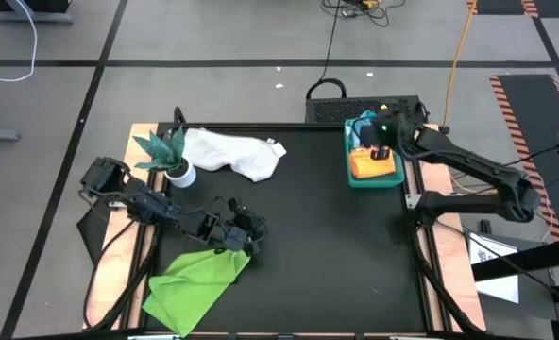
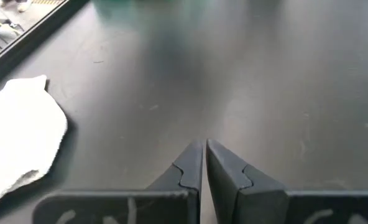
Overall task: Fold microfiber towels
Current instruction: Stack the blue microfiber cloth on top of the light blue microfiber cloth in the green bin
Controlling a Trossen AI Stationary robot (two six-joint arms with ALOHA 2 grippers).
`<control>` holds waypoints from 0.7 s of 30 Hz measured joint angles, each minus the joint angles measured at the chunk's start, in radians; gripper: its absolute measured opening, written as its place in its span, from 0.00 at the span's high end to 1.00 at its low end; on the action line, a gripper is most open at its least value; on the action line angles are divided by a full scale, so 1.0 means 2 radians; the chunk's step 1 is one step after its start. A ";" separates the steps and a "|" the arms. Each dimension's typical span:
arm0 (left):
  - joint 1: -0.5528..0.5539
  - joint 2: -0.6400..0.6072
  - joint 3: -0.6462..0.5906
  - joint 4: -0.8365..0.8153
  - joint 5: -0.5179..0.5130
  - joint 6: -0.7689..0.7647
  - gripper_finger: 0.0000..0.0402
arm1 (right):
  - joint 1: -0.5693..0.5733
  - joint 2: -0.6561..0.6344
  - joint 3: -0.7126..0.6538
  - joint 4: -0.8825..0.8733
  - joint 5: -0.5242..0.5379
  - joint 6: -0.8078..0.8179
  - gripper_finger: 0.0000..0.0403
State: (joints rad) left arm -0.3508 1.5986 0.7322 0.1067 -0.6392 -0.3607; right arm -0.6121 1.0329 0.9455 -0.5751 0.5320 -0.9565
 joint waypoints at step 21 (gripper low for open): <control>0.028 0.000 0.000 0.001 0.005 0.022 0.94 | -0.142 0.160 -0.114 0.176 -0.162 0.014 0.97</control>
State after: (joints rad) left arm -0.2939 1.5986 0.7322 0.1095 -0.6289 -0.3168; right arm -0.8968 1.3524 0.7170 -0.2238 0.2077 -0.9292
